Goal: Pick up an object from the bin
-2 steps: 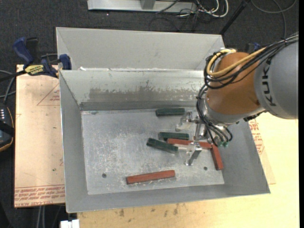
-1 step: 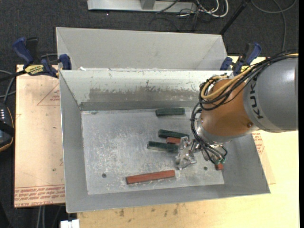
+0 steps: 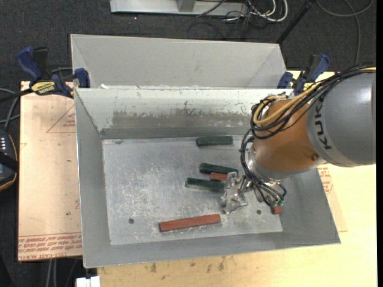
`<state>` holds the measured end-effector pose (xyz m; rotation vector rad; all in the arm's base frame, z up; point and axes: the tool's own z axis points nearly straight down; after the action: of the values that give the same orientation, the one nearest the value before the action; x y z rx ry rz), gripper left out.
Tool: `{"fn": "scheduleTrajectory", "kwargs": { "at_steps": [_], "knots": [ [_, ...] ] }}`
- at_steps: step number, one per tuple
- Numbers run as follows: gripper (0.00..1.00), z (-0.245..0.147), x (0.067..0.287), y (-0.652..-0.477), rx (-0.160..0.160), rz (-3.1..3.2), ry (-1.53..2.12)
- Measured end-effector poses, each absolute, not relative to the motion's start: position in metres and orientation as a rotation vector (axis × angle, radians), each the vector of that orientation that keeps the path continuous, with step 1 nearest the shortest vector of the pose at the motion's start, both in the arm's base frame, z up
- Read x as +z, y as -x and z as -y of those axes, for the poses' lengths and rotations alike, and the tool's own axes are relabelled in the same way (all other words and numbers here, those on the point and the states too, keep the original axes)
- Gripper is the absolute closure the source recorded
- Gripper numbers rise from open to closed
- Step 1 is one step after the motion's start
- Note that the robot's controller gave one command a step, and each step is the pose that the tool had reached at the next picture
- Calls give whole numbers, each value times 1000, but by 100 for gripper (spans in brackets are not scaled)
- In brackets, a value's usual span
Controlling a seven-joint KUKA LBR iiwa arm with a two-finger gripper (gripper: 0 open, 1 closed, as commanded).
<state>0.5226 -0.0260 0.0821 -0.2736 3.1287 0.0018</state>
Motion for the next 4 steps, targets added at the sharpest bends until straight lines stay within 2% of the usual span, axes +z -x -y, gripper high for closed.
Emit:
{"fn": "scheduleTrajectory", "kwargs": {
  "at_steps": [1, 2, 3, 4],
  "knots": [
    [0, 8, 164, -517, 2, -3135, 145],
    [0, 9, 164, -517, 1, -3136, 145],
    [100, -8, 91, -540, 4, -3111, 59],
    [0, -8, 86, -533, 3, -3138, 63]
  ]
}}
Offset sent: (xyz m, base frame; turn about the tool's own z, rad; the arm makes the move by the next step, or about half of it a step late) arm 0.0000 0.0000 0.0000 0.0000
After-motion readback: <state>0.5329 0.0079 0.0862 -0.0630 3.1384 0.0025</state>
